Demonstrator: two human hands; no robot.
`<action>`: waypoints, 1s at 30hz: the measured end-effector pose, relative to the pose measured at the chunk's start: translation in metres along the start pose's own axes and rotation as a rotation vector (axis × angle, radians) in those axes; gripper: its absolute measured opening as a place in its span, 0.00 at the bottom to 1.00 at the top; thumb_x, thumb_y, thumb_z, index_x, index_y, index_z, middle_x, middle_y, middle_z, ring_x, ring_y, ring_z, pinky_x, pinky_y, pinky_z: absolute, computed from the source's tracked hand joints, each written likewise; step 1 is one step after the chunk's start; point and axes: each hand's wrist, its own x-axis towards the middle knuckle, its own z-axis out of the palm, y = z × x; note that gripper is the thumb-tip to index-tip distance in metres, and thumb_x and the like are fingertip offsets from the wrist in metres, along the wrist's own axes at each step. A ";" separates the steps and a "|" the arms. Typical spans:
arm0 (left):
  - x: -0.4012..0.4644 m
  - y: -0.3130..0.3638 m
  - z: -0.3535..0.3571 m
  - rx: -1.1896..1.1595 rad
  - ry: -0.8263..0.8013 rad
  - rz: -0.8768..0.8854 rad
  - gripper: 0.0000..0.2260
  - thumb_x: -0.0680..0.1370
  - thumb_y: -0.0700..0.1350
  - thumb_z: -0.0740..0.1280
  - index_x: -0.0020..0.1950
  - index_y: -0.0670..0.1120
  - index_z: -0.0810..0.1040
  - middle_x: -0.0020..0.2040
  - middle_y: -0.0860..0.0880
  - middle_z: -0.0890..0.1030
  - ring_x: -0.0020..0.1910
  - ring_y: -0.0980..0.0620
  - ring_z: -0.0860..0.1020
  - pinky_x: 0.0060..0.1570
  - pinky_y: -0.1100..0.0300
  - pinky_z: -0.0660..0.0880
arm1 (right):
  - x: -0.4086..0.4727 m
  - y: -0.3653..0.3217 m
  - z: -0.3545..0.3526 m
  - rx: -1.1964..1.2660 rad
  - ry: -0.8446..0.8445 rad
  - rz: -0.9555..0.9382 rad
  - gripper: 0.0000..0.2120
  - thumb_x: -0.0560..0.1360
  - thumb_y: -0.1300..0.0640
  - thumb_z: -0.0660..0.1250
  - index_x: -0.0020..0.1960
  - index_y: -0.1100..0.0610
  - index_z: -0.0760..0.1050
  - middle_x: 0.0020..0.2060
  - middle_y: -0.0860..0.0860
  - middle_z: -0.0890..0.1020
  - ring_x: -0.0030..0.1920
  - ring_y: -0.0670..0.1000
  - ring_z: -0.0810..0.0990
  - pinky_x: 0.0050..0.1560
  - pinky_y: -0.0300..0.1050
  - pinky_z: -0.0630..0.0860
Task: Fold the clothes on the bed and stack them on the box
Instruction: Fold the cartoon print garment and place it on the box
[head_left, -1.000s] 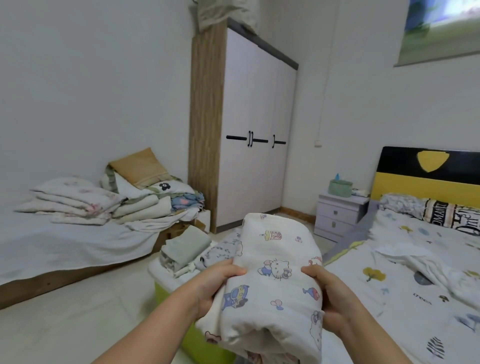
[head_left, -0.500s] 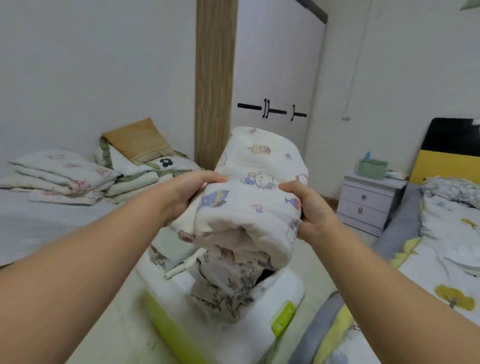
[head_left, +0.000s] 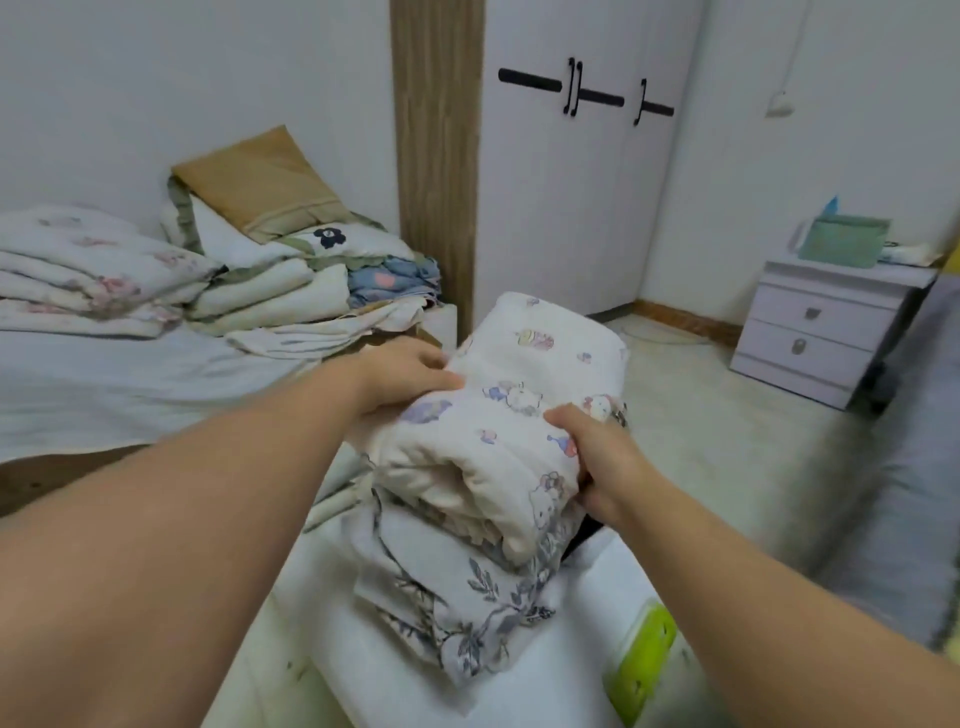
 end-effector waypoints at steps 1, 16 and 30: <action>0.007 -0.007 0.012 0.212 -0.053 -0.011 0.11 0.79 0.51 0.63 0.54 0.45 0.77 0.52 0.48 0.78 0.52 0.50 0.73 0.48 0.61 0.67 | 0.006 0.008 -0.005 -0.146 0.076 -0.053 0.27 0.67 0.56 0.71 0.65 0.60 0.72 0.50 0.54 0.82 0.50 0.56 0.81 0.52 0.50 0.79; 0.047 -0.009 0.076 0.494 -0.142 0.050 0.23 0.84 0.49 0.44 0.77 0.52 0.40 0.78 0.49 0.39 0.77 0.49 0.41 0.74 0.51 0.43 | 0.067 0.002 0.010 -1.516 -0.074 -0.254 0.26 0.81 0.47 0.45 0.77 0.49 0.43 0.77 0.50 0.42 0.76 0.54 0.38 0.74 0.60 0.42; 0.000 0.047 0.047 0.651 0.165 0.212 0.18 0.80 0.51 0.55 0.68 0.50 0.70 0.67 0.47 0.73 0.65 0.46 0.71 0.62 0.50 0.68 | -0.021 -0.019 0.005 -1.342 0.090 -0.602 0.20 0.81 0.54 0.52 0.72 0.54 0.62 0.71 0.52 0.64 0.73 0.53 0.57 0.71 0.50 0.56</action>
